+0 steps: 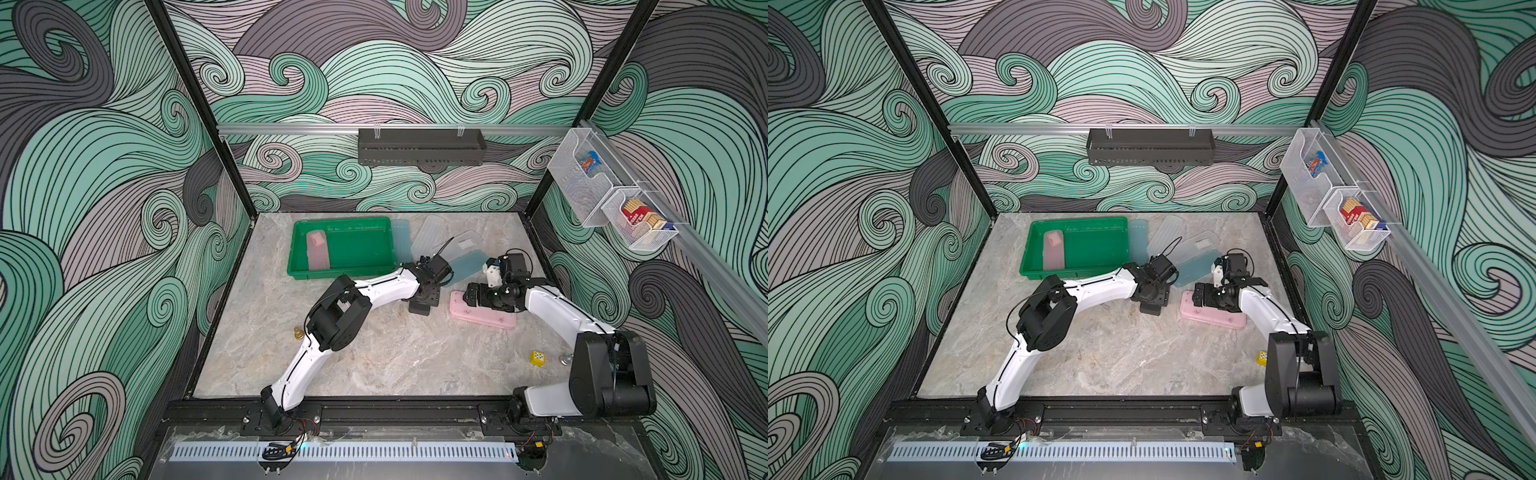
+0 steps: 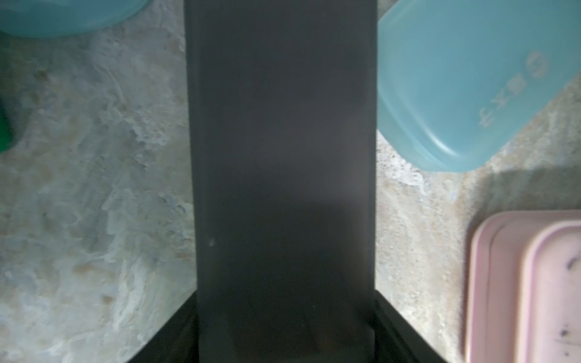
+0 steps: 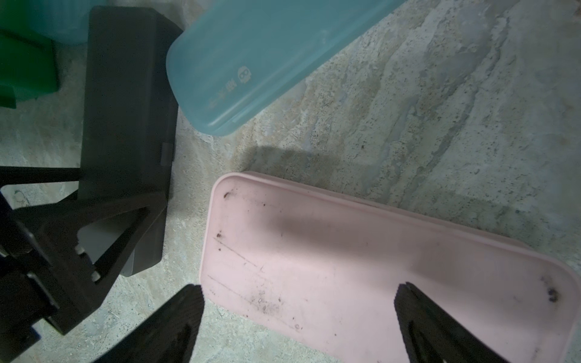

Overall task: Put the pencil case into the storage box
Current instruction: Pick up the pencil case from the center of the board, then place the pencil case at the storage box.

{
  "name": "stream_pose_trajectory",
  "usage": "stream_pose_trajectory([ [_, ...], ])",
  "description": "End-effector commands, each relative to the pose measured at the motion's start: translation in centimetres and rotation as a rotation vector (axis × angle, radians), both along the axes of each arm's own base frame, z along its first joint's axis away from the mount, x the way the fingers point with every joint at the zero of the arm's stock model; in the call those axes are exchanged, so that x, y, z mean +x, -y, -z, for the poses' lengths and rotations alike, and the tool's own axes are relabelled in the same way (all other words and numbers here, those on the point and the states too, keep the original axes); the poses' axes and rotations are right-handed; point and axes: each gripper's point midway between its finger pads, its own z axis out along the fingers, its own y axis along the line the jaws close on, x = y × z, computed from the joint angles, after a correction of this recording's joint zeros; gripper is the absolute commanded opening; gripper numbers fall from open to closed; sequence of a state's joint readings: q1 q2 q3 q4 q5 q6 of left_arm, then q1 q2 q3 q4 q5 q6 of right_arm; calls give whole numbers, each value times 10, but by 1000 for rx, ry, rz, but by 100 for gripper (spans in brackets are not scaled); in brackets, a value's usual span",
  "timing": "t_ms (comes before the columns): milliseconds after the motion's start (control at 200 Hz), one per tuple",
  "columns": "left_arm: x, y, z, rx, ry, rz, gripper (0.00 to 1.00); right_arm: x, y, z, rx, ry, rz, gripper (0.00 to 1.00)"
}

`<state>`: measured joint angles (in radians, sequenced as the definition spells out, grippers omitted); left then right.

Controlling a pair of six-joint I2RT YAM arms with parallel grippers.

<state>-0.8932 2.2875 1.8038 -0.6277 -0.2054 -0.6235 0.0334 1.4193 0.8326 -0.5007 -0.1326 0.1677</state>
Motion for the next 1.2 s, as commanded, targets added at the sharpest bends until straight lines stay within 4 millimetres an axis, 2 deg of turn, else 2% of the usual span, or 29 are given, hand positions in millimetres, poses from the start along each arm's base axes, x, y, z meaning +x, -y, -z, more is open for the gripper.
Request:
stream_pose_trajectory([
  [0, -3, -10, -38, 36, 42, 26, 73, -1, 0, -4, 15, 15, 5, 99],
  [80, -5, -15, -61, 33, 64, 40, 72, 0, -1, -4, 17, 18, 8, 99],
  [250, -9, -24, -123, -9, 146, 71, 72, 1, -3, -4, 31, 23, 7, 99],
  [390, -3, -33, -169, -48, 257, 95, 73, 1, -3, -3, 34, 20, 5, 99],
  [455, 5, -46, -184, -37, 289, 87, 73, 1, -4, -3, 38, 20, 3, 99],
  [515, 17, -65, -190, -20, 293, 58, 73, 1, -5, -2, 40, 20, 1, 99],
  [655, 57, -123, -184, 20, 285, -38, 73, 0, -6, -1, 42, 18, -6, 99],
  [806, 101, -191, -164, 32, 276, -181, 74, -1, -7, 0, 51, 15, -11, 99],
  [901, 123, -222, -150, 36, 265, -251, 75, -2, -8, 0, 53, 18, -14, 99],
  [1061, 148, -246, -122, 6, 226, -310, 75, -3, -8, 0, 54, 16, -17, 99],
  [1196, 152, -248, -95, 10, 174, -318, 75, -3, -9, 2, 55, 10, -18, 99],
])
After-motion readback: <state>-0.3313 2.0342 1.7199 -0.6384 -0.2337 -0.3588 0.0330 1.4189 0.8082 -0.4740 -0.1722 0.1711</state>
